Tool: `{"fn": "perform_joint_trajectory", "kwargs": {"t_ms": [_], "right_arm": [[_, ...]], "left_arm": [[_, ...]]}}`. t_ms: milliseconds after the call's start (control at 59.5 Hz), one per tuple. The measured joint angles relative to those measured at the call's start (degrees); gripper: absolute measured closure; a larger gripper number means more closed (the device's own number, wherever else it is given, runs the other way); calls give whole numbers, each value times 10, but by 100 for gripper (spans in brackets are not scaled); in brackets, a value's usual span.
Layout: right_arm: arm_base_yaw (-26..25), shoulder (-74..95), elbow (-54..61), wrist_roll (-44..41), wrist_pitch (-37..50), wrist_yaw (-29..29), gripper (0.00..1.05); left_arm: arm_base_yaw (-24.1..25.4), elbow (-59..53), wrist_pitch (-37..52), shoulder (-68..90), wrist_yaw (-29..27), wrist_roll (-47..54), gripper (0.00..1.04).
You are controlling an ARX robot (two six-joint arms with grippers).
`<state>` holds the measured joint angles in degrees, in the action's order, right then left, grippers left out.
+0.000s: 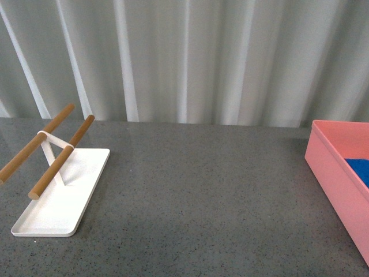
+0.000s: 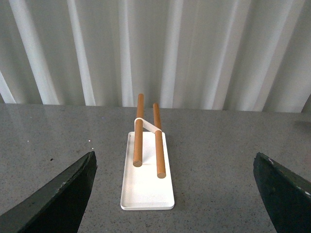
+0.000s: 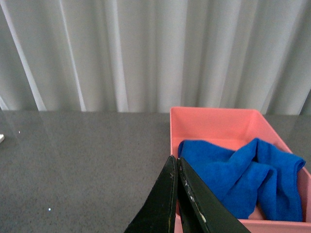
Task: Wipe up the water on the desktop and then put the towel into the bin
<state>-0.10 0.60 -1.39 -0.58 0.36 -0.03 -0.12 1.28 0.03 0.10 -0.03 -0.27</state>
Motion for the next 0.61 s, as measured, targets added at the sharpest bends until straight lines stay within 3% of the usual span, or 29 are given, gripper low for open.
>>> {"fn": "perform_joint_trajectory", "kwargs": {"t_ms": [269,420,606], "right_arm": [[0,-3,0,0,-3,0,98],[0,-3,0,0,-3,0,62],[0,-3,0,0,-3,0,27]], "left_arm": [[0,0,0,0,0,0,7],[0,0,0,0,0,0,7],[0,0,0,0,0,0,7]]}}
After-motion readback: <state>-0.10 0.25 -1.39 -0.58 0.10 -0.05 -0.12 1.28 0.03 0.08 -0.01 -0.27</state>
